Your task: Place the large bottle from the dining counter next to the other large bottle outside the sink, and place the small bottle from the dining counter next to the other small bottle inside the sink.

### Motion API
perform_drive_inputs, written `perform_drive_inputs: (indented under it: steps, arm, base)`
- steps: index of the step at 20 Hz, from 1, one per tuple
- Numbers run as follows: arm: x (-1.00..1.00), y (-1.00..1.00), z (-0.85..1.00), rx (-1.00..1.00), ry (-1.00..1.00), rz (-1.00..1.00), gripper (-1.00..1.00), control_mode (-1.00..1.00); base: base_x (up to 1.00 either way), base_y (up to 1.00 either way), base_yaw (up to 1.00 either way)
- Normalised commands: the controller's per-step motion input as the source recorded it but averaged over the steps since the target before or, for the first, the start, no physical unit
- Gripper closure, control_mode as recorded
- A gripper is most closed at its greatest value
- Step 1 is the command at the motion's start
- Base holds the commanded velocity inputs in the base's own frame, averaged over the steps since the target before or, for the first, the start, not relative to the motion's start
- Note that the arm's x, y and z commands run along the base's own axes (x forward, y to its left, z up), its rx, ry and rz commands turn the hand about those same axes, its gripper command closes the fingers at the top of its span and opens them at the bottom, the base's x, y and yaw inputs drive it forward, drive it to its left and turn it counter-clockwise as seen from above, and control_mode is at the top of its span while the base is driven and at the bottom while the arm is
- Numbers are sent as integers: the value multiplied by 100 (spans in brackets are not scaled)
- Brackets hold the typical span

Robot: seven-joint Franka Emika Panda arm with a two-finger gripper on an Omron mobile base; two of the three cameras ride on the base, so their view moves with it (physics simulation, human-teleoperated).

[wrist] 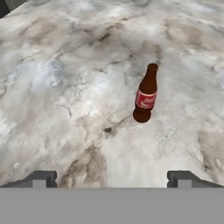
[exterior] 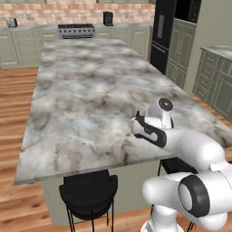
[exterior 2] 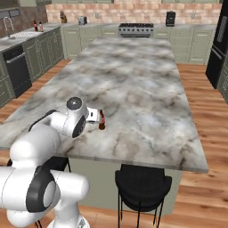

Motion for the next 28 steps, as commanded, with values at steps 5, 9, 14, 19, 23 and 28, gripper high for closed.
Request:
perform_drive_inputs:
  steps: [5,9,14,19,23,28]
  arm:
    - [29,-26,0,0,0,-5,-100,-100]
    - [47,-17,0,0,0,0,-100,-100]
    - [32,-3,-4,0,0,0,-100,-100]
    - [6,0,-12,0,0,0,-100,-100]
    - [0,0,-17,0,-2,0,-100,-100]
    - [3,-2,-12,0,-4,0,-100,-100]
  base:
    - [0,0,0]
    - [0,0,0]
    - [0,0,0]
    - [0,0,0]
    - [0,0,0]
    - [0,0,0]
